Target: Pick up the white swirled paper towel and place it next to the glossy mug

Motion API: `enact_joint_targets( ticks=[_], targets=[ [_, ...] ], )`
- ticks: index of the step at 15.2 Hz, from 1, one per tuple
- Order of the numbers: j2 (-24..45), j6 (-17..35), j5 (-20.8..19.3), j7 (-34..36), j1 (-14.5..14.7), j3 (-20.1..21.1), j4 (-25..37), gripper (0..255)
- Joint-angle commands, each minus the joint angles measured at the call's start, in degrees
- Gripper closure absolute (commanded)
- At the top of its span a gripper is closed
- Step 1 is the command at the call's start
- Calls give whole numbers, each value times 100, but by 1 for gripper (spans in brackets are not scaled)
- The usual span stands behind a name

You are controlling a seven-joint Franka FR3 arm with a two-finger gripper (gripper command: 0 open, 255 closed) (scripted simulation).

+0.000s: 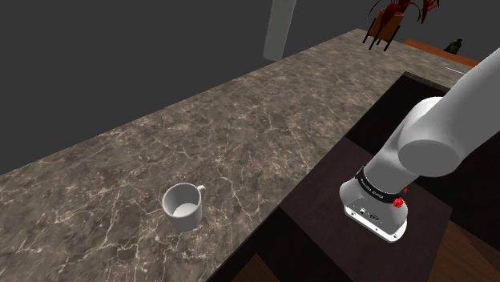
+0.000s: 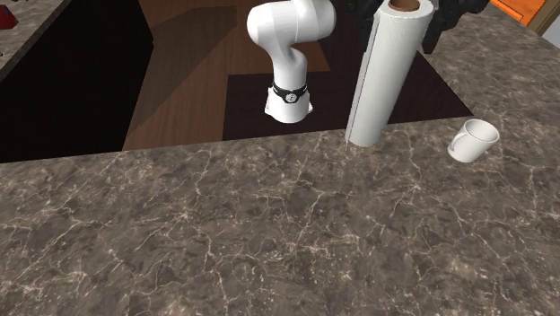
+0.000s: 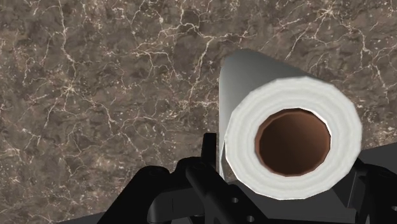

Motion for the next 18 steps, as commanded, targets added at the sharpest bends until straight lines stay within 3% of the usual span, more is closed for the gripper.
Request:
enact_joint_targets(
  ticks=[1,10,18],
  targets=[
    [0,6,36,314,123,179,11,255],
    [275,77,145,1612,654,938,305,255],
    [974,46,60,2779,1183,1580,1107,255]
  ],
)
